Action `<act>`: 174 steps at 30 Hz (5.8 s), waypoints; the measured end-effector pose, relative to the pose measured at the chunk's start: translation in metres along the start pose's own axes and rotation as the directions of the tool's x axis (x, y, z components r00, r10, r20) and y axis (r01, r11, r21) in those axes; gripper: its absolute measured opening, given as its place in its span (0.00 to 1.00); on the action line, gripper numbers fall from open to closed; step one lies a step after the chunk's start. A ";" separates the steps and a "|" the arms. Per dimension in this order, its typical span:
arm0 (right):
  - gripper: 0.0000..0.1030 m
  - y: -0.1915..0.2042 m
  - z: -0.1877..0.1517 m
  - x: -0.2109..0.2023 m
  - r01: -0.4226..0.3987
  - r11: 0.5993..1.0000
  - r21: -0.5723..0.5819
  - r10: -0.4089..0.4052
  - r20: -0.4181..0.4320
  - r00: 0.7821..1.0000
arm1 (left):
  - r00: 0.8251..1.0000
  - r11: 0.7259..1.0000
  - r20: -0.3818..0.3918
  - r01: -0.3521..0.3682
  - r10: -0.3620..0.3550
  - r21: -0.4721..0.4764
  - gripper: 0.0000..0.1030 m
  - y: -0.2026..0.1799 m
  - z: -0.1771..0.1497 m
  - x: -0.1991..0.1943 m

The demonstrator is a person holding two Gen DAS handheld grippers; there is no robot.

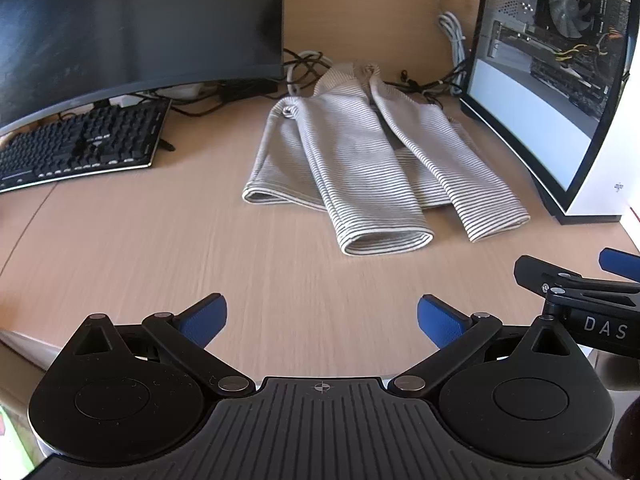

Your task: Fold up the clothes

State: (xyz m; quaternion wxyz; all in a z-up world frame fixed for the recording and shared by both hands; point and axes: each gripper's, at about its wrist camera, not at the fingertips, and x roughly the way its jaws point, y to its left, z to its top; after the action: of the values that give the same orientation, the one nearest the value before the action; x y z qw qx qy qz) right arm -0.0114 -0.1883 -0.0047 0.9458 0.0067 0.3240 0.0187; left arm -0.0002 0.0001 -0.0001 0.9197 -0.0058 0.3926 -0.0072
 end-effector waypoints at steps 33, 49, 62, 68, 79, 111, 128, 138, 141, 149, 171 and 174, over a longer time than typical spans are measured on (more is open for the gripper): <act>1.00 0.005 0.005 0.004 0.008 1.000 -0.006 -0.008 -0.028 1.000 | 1.000 1.000 -0.010 0.014 -0.015 -0.024 1.00 0.017 0.004 -0.003; 1.00 0.005 0.002 0.008 0.004 1.000 -0.014 -0.004 -0.027 1.000 | 1.000 0.999 -0.015 0.012 -0.012 -0.032 1.00 0.015 0.002 -0.001; 1.00 0.004 0.002 0.009 0.000 1.000 -0.015 -0.001 -0.028 1.000 | 1.000 0.999 -0.018 0.012 -0.013 -0.038 1.00 0.013 0.001 0.001; 1.00 0.003 0.002 0.010 -0.003 1.000 -0.016 0.002 -0.028 1.000 | 1.000 0.999 -0.019 0.012 -0.013 -0.038 1.00 0.012 0.002 0.002; 1.00 0.000 0.002 0.012 -0.007 1.000 -0.017 0.006 -0.033 0.999 | 0.999 0.999 -0.028 0.018 -0.019 -0.034 1.00 0.010 0.002 0.005; 1.00 0.003 0.022 0.073 0.007 0.999 0.042 -0.001 -0.127 0.992 | 0.993 0.999 -0.119 0.019 -0.022 -0.029 1.00 0.039 0.024 0.051; 1.00 0.003 0.105 0.218 -0.078 0.971 0.224 0.109 -0.126 0.986 | 0.963 0.962 -0.098 0.258 -0.250 0.085 1.00 0.084 0.092 0.115; 1.00 0.001 0.101 0.208 -0.139 0.964 0.226 0.176 -0.152 0.973 | 0.922 0.913 -0.120 0.384 -0.369 0.142 1.00 0.048 0.123 0.189; 1.00 -0.007 0.096 0.198 -0.198 0.947 0.255 0.241 -0.150 0.959 | 0.943 0.926 -0.110 0.329 -0.314 0.184 1.00 0.040 0.111 0.185; 1.00 -0.025 0.061 0.145 -0.355 0.889 0.289 0.411 -0.162 0.897 | 0.936 0.944 -0.160 0.326 -0.313 0.057 1.00 0.063 0.057 0.126; 0.68 0.013 0.031 0.074 -0.084 0.988 -0.130 0.050 -0.243 0.969 | 0.929 0.947 -0.182 0.319 -0.322 -0.044 1.00 0.071 0.058 0.126; 0.73 0.014 0.036 0.089 -0.049 0.996 -0.072 0.025 -0.304 0.952 | 0.916 0.938 -0.205 0.341 -0.345 -0.054 1.00 0.074 0.061 0.129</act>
State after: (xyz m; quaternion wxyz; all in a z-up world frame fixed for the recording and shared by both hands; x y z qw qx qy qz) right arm 0.0803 -0.1707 -0.0299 0.8841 -0.0274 0.4638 0.0501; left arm 0.1332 0.0718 -0.0524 0.8571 -0.0817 0.4811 -0.1653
